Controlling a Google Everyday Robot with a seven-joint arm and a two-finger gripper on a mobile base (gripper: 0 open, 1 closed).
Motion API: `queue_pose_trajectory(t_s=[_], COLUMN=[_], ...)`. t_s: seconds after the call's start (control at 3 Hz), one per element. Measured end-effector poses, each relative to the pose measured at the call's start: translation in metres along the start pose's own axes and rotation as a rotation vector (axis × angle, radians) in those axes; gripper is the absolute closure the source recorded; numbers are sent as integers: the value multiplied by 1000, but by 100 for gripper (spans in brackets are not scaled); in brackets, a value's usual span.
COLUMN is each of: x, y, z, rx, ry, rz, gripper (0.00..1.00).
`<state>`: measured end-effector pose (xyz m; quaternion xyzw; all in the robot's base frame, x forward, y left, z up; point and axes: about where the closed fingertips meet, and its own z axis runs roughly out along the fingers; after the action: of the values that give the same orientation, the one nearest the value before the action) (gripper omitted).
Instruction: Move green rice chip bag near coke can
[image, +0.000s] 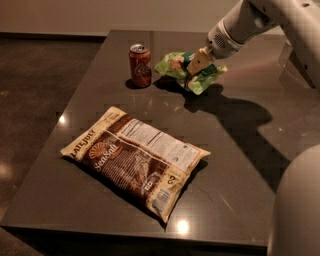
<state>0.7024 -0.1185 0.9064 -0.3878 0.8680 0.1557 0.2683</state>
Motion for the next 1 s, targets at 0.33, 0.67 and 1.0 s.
queue_pose_trajectory(t_s=[0.33,0.67,1.0], x=[0,0,0], y=[4,4,5], z=[4,8,12], rx=[-10,-15,-19], ry=[4,7,9], rz=[-4,-5,-5], gripper=[69,44,22])
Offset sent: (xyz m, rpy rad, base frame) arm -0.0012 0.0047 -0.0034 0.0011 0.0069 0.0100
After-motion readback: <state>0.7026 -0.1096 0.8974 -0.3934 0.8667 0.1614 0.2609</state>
